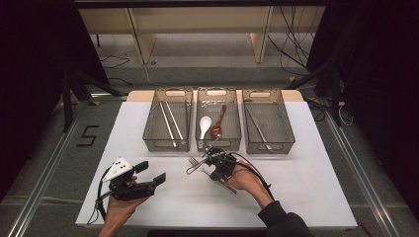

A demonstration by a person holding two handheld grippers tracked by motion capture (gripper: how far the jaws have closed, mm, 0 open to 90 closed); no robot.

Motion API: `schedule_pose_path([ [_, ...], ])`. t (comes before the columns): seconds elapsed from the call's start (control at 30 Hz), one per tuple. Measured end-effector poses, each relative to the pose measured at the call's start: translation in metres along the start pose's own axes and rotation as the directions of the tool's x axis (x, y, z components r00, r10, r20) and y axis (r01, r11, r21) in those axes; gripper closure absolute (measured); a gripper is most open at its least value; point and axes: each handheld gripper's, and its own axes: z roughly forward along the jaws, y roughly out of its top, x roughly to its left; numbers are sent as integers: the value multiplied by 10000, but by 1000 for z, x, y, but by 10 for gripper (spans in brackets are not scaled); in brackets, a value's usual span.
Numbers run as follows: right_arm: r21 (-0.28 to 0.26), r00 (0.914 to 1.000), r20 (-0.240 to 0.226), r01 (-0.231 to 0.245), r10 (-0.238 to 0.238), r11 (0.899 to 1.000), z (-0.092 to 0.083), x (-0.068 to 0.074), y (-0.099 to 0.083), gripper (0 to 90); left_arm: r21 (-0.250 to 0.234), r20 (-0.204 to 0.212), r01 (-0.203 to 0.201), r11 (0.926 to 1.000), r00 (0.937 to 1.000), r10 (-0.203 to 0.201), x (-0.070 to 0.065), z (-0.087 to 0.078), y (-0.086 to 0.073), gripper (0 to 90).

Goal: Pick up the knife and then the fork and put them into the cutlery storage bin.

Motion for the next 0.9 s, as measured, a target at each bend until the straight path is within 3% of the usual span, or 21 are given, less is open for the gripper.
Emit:
schedule_pose_path([
  [0.57,-159,9986,-15,530,-530,9985,-2,-1,-2,849,3,3,-3,10000,10000,3,0,0,0,167],
  [0.9,-532,9991,-176,385,-395,9978,-12,-3,-5,849,41,-7,-21,10000,10000,21,0,0,0,167],
])
